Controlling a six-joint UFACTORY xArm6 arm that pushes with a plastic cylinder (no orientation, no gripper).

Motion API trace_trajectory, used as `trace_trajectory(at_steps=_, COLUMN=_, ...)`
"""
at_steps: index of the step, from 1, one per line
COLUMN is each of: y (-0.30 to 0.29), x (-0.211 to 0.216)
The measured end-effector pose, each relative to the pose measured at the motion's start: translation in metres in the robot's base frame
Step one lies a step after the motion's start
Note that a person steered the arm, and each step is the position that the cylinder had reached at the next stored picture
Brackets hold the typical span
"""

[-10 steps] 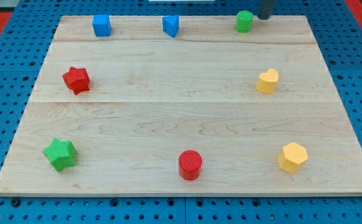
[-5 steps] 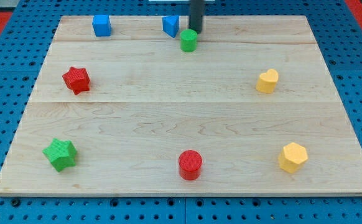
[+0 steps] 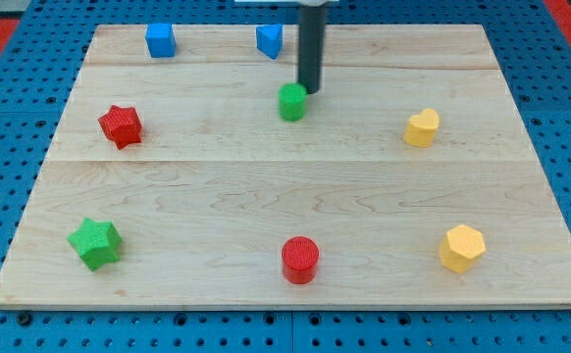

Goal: Push the green circle into the green star

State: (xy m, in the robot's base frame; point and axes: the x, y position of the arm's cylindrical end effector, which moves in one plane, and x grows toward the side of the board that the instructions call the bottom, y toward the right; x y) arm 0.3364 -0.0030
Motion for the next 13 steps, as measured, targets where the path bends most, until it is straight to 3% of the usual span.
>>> trace_trajectory(at_steps=1, y=-0.047, x=0.021)
trace_trajectory(at_steps=5, y=-0.027, x=0.103)
trace_trajectory(at_steps=7, y=-0.102, x=0.152)
trace_trajectory(at_steps=10, y=-0.044, x=0.175)
trace_trajectory(at_steps=12, y=-0.148, x=0.201)
trace_trajectory(at_steps=13, y=-0.135, x=0.199)
